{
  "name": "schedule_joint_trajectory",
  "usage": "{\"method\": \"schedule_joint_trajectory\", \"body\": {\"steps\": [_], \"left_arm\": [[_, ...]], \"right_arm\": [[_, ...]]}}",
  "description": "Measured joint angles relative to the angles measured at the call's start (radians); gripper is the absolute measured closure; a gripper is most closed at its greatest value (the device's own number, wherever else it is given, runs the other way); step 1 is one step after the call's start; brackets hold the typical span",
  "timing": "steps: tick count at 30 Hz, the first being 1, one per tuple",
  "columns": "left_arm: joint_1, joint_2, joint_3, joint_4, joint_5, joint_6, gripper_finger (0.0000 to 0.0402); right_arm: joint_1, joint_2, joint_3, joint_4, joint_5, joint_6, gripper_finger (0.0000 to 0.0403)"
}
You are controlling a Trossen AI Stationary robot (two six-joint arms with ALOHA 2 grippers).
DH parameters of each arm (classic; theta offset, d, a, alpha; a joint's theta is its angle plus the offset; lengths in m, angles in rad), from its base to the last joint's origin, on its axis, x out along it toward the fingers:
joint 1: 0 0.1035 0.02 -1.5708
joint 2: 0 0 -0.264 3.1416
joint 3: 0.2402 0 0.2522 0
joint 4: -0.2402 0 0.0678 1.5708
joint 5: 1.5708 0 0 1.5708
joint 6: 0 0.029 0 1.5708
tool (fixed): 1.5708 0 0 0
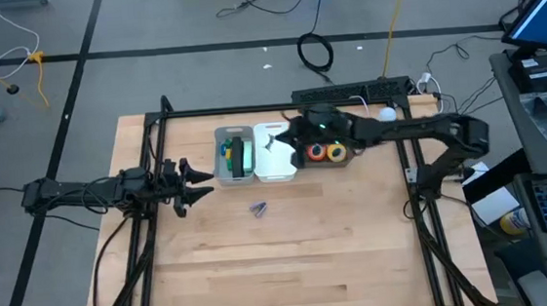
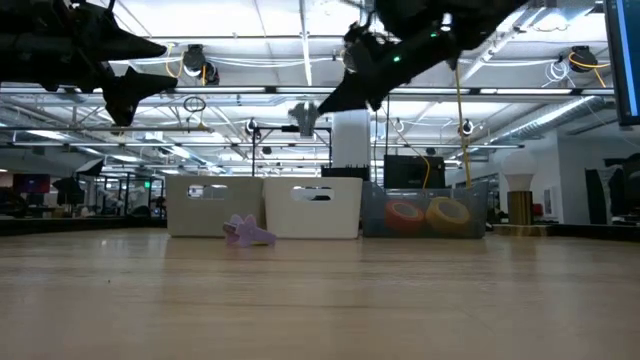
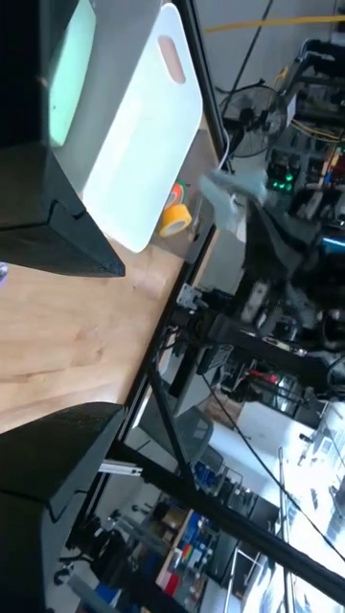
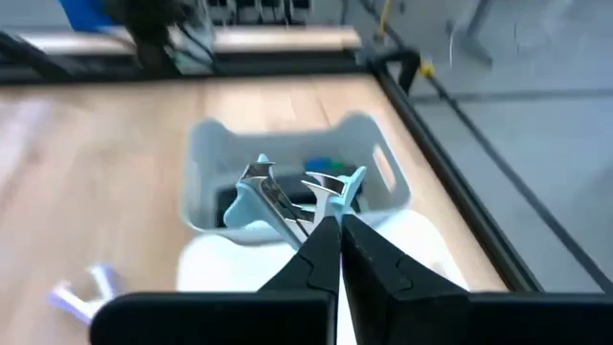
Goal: Pick and place Stapler, Stapler remover, tape
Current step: Put the blue staple remover into the white bin
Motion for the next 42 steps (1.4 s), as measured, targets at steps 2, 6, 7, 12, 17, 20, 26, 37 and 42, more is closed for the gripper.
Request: {"method": "schedule_joint_trajectory", "body": {"steps": [2, 6, 7, 12, 17, 20, 26, 37, 42], "left_arm": [[0.000, 0.000, 0.000, 0.000, -0.006, 0.000, 0.0176], [0.000, 0.000, 0.000, 0.000, -0.008, 0.000, 0.0176], [0.000, 0.000, 0.000, 0.000, -0.008, 0.000, 0.0176], [0.000, 0.000, 0.000, 0.000, -0.008, 0.001, 0.0176], [0.000, 0.000, 0.000, -0.001, -0.009, 0.002, 0.0176], [0.000, 0.000, 0.000, -0.001, -0.016, 0.004, 0.0176], [0.000, 0.000, 0.000, -0.002, -0.026, 0.008, 0.0176], [0.000, 0.000, 0.000, -0.002, -0.027, 0.011, 0.0176], [0.000, 0.000, 0.000, -0.002, -0.034, 0.010, 0.0176]], "right_arm": [[-0.019, 0.053, 0.067, -0.074, 0.000, -0.018, 0.0403], [-0.056, 0.145, 0.176, -0.186, 0.000, -0.041, 0.0403], [-0.064, 0.164, 0.199, -0.212, 0.000, -0.043, 0.0403], [-0.097, 0.250, 0.290, -0.328, -0.002, -0.042, 0.0403], [-0.116, 0.302, 0.310, -0.339, -0.056, -0.023, 0.0403], [-0.119, 0.328, 0.309, -0.362, -0.054, -0.022, 0.0403], [-0.123, 0.363, 0.309, -0.389, -0.054, -0.034, 0.0403], [-0.128, 0.372, 0.308, -0.422, -0.053, -0.080, 0.0403], [-0.128, 0.371, 0.308, -0.426, -0.053, -0.089, 0.0403]]}}
